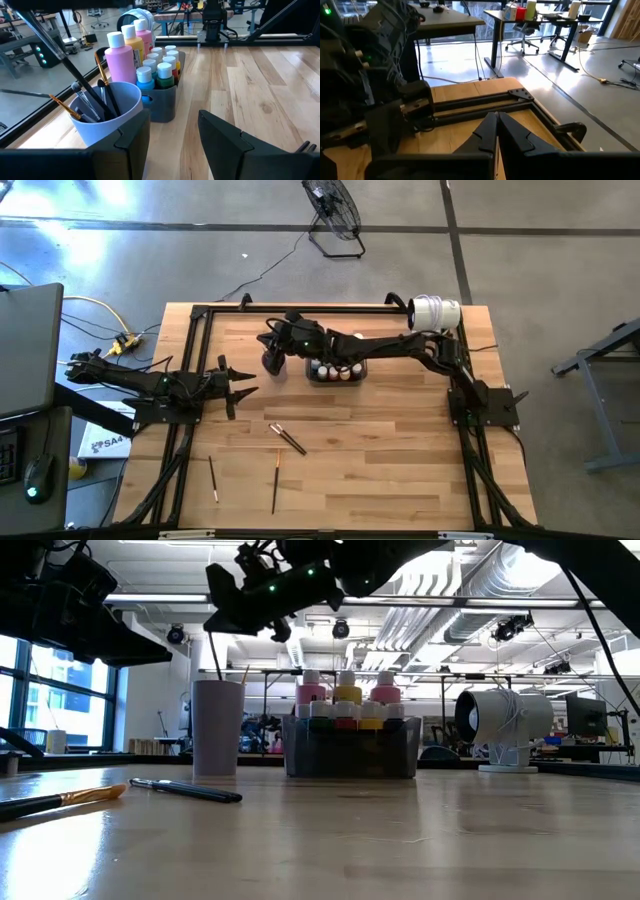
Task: Pick & Place Paint Supplies
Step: Put the silver paint brush into the purple cup
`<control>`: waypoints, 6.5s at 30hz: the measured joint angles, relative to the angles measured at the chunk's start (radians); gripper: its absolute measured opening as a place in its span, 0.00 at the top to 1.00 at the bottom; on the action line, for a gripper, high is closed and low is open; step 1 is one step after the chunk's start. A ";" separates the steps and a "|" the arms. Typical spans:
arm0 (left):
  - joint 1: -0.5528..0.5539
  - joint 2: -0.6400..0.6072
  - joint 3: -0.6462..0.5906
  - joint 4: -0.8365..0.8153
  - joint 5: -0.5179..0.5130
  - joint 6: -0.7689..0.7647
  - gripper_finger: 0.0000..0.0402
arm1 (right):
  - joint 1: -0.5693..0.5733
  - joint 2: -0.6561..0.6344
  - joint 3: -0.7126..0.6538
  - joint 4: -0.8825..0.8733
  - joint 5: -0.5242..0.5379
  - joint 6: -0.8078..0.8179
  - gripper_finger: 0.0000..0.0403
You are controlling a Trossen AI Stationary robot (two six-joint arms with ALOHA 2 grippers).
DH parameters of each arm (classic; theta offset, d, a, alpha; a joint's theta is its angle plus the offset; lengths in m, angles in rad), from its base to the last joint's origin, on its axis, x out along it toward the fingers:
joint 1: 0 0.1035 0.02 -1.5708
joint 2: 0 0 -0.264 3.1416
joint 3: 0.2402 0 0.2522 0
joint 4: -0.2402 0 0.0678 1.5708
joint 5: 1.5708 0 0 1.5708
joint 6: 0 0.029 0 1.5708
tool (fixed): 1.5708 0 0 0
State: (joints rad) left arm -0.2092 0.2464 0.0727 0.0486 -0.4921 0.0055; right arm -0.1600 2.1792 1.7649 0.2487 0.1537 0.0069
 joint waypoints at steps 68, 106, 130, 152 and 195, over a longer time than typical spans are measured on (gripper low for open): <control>0.000 0.000 0.000 -0.050 0.000 -0.015 0.59 | 0.420 -0.450 -0.070 -1.251 0.295 0.469 0.99; 0.000 0.000 0.000 -0.051 0.002 -0.041 0.59 | 0.363 -1.092 -1.454 0.533 0.122 0.156 0.99; 0.000 0.047 0.047 0.022 0.319 -0.044 0.66 | 0.204 -1.268 -1.573 0.586 -0.034 0.058 0.99; 0.000 0.269 0.241 -0.220 0.450 -0.081 0.84 | 0.184 -1.268 -1.573 0.580 -0.026 0.173 0.99; 0.000 0.962 0.241 0.043 0.501 0.024 0.63 | 0.186 -1.266 -1.572 0.574 -0.022 0.217 0.99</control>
State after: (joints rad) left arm -0.2096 1.2081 0.3138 0.0918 0.0086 0.0299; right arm 0.0257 0.9134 0.1925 0.8230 0.1314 0.2242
